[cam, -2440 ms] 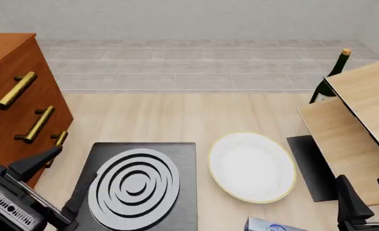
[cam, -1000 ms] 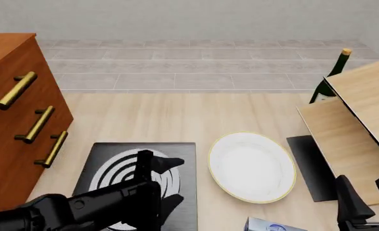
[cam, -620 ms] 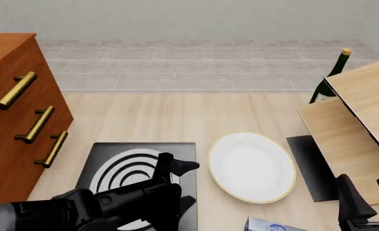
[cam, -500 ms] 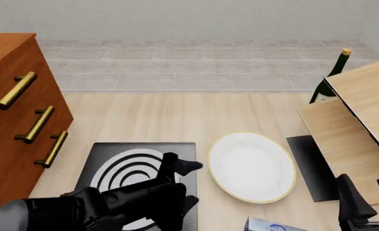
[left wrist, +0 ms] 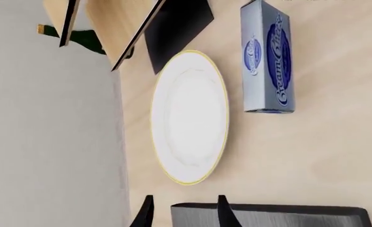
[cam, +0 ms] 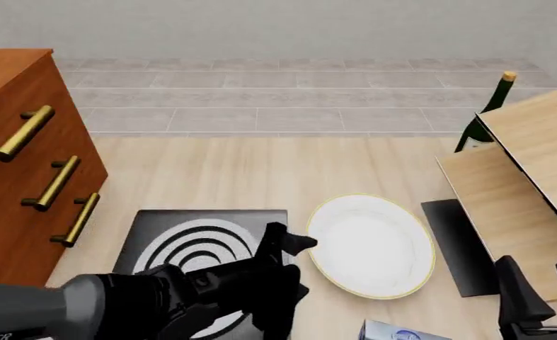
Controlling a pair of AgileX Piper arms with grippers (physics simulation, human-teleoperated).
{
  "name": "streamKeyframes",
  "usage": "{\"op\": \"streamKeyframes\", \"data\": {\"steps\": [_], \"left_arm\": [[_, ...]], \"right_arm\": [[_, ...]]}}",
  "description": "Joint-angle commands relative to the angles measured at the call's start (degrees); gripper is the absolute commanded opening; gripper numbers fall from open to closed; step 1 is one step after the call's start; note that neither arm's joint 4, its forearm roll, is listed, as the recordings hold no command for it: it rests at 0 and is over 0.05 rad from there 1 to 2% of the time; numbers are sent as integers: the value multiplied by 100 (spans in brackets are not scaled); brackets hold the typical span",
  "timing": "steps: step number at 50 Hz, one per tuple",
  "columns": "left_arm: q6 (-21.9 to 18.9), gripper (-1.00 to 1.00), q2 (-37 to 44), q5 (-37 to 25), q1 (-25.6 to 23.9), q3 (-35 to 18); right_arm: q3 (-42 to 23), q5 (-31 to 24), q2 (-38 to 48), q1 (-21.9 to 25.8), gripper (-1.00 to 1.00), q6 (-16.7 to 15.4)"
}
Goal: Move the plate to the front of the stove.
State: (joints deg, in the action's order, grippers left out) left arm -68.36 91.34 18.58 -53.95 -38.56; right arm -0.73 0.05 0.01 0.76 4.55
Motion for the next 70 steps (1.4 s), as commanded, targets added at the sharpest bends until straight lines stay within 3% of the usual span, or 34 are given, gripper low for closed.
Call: {"op": "streamKeyframes", "data": {"steps": [1,70], "left_arm": [[13,100,344,28,-71,-256],[373,100,1495,519,-325,-744]], "right_arm": [[-15,-11,0,-40,100,-6],[-2,36,0,-130,100,2]]}}
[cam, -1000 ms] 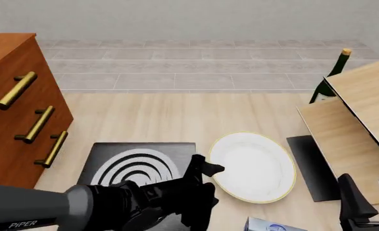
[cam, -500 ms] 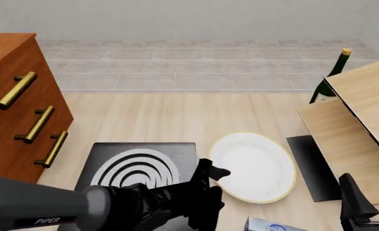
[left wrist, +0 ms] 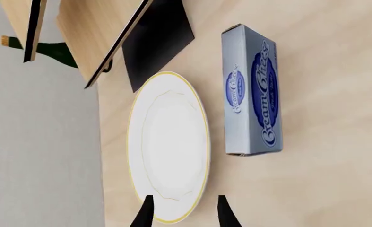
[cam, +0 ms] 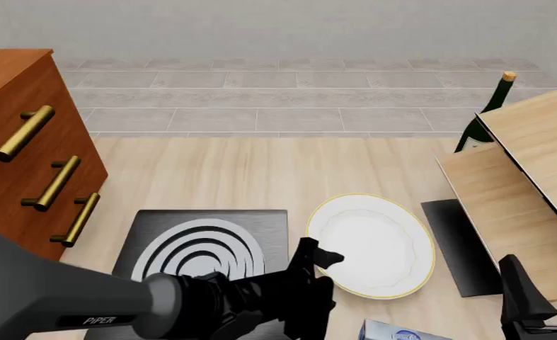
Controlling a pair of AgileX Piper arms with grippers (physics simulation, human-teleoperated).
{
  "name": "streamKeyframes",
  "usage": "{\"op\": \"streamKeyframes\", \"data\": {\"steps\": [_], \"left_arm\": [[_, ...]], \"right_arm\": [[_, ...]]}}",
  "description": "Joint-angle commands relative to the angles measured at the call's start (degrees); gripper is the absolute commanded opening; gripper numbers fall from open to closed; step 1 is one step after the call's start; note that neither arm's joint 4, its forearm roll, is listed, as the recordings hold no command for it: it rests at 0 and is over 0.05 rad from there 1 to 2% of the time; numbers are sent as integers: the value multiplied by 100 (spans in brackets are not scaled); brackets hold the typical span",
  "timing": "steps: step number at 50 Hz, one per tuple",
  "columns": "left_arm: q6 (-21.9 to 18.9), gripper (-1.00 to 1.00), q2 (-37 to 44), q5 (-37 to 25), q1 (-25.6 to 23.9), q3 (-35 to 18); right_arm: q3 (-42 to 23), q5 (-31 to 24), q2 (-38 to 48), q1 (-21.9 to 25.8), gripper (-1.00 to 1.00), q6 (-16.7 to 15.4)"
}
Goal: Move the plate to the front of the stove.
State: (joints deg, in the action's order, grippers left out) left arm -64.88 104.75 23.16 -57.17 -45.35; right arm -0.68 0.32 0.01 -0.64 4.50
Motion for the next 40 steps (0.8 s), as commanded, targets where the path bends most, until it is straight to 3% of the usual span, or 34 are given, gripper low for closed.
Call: {"op": "streamKeyframes", "data": {"steps": [1,40], "left_arm": [[24,100,176,51,-1,-83],[-47,100,740,61,181,-576]], "right_arm": [[-10,8,0,3,100,3],[2,59,0,-17,100,63]]}}
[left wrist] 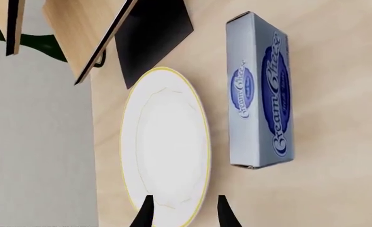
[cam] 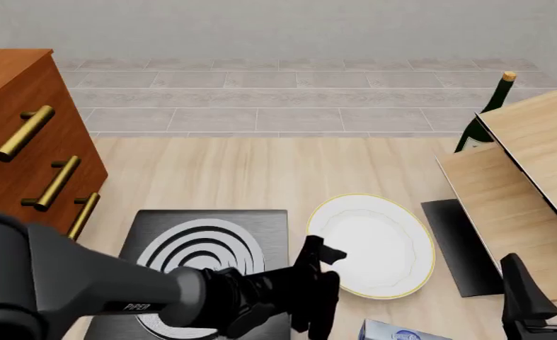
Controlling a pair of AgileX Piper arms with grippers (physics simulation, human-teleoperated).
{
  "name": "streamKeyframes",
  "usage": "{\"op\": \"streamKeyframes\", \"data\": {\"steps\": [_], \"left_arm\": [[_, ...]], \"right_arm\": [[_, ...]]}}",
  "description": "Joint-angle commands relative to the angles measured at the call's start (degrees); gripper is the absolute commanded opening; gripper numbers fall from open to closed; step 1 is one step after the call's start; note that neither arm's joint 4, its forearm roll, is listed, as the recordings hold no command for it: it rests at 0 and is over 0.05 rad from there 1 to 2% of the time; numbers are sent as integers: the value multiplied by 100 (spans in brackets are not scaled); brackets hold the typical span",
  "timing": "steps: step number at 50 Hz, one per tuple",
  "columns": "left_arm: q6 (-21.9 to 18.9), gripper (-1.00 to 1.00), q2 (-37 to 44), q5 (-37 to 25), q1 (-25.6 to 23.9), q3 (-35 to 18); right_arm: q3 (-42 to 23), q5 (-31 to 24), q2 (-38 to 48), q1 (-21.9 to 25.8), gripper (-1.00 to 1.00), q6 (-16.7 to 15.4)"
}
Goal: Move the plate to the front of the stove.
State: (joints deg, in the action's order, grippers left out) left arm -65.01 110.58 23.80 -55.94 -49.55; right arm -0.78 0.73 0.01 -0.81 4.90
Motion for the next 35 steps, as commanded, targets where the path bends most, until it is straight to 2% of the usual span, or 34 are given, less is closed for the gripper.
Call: {"op": "streamKeyframes", "data": {"steps": [1,35], "left_arm": [[-27,100,189,-8,62,-192],[-59,100,559,-18,146,-553]], "right_arm": [[5,10,0,-1,100,15],[-61,12,0,-25,100,-7]]}}
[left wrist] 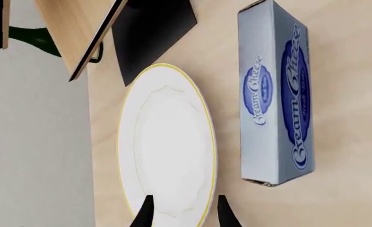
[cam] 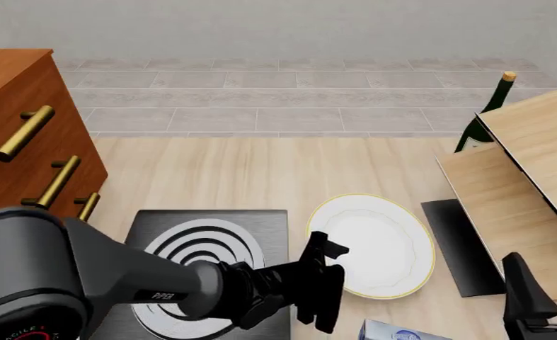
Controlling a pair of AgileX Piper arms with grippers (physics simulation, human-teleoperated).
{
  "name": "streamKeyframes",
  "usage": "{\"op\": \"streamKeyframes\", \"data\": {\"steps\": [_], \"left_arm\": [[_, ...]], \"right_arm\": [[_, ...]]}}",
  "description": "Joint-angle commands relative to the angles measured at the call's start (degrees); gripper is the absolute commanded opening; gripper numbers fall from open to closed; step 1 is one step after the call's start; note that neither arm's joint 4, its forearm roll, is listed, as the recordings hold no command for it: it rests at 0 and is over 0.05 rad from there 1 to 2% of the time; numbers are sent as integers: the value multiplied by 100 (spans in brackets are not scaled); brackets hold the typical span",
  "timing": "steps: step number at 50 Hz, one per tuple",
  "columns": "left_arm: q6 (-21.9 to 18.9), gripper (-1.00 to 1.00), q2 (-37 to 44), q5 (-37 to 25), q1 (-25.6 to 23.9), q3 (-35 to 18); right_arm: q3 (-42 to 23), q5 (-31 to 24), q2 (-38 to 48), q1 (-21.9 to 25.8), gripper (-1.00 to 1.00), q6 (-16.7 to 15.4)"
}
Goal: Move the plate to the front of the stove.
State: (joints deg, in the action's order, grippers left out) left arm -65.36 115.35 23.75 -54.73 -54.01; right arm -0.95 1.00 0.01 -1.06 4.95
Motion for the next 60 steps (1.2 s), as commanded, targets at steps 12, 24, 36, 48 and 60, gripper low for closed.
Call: {"op": "streamKeyframes", "data": {"steps": [12,24,36,48,60], "left_arm": [[-49,100,199,-10,45,-190],[-60,-100,195,5,50,-189],[-89,-100,194,31,41,-184],[-148,-100,42,3,14,-121],[-295,-100,-388,-13,41,79]], "right_arm": [[-10,18,0,1,100,5],[17,37,0,2,100,13],[33,48,0,0,100,9],[24,51,0,-3,100,13],[-34,26,0,11,100,39]]}}
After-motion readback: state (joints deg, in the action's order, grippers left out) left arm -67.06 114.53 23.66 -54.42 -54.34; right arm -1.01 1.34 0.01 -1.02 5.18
